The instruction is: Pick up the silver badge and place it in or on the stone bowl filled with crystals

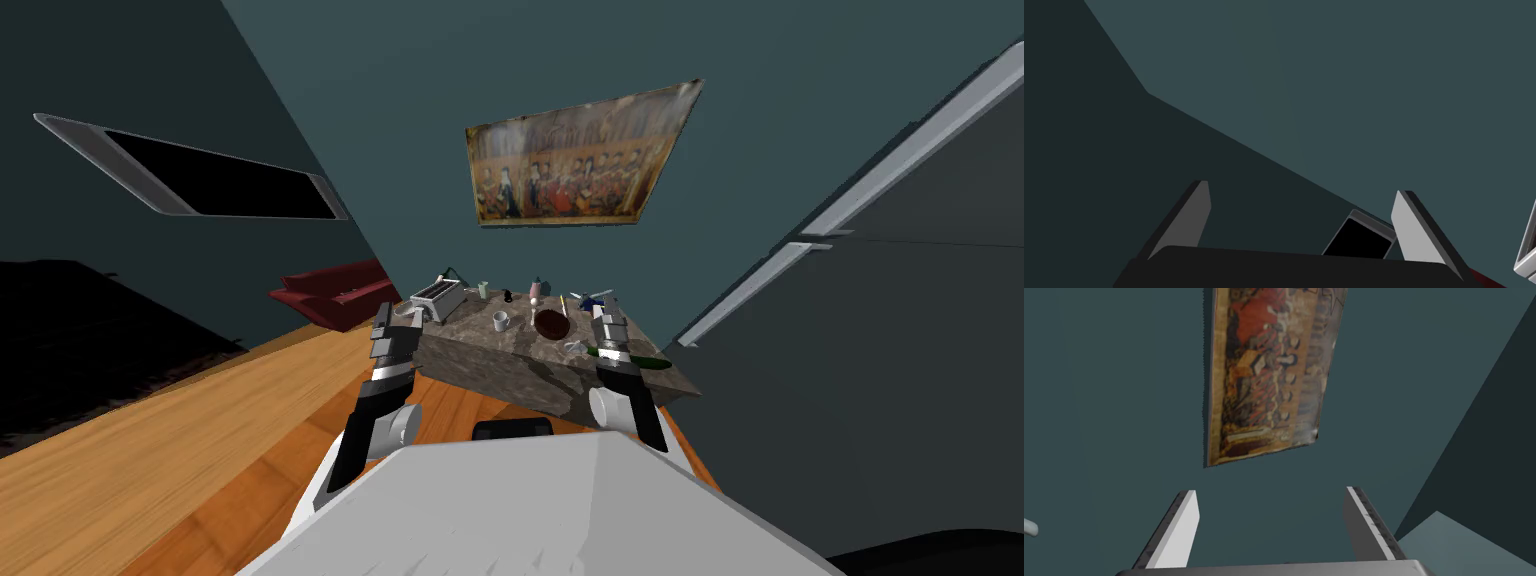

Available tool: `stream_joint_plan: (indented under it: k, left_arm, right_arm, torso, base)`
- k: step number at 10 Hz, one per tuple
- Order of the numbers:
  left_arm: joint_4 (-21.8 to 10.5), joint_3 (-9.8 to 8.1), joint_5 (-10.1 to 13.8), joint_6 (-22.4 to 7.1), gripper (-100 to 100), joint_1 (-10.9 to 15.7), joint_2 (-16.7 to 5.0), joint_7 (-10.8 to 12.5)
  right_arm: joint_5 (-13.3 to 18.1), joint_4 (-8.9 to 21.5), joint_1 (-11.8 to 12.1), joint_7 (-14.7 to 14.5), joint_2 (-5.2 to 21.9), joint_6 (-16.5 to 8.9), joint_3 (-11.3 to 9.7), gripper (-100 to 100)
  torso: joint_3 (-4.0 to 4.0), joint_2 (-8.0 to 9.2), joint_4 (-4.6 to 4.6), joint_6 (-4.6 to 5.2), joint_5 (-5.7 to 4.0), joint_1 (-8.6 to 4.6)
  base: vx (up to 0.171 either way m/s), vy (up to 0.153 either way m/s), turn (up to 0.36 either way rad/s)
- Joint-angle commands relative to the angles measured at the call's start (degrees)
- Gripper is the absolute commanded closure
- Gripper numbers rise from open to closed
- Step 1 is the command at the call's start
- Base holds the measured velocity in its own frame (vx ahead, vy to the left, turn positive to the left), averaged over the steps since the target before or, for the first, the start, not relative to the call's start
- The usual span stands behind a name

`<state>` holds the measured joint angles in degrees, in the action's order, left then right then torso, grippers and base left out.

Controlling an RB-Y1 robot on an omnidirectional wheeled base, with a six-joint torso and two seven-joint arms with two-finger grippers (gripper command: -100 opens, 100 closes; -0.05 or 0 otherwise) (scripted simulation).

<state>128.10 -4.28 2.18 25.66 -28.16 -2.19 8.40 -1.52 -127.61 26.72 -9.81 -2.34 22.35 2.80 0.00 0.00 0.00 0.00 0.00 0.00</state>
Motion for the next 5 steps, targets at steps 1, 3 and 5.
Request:
stream_joint_plan:
  k: [1,3,5]
  left_arm:
    - [0.0,0.0,0.0,0.0,0,0.0,0.0,0.0]
    - [0.0,0.0,0.0,0.0,0,0.0,0.0,0.0]
    - [0.0,0.0,0.0,0.0,0,0.01,-0.01,0.0]
  right_arm:
    - [-0.88,-0.02,1.66,-1.69,2.28,-0.87,0.3,-100]
    - [-2.2,-0.07,4.12,-4.2,5.02,-2.16,0.73,-100]
    - [-4.04,-0.24,7.46,-7.45,8.42,-3.91,1.34,-100]
  torso:
    - [0.0,0.0,0.0,0.0,0.0,0.0]
    - [0.01,0.02,0.0,-0.01,-0.04,-0.17]
    - [0.03,0.06,0.01,-0.01,-0.05,-0.22]
  base:
    - [0.0,-0.022,0.151]
    - [-0.004,-0.047,0.16]
    - [-0.013,-0.048,0.196]
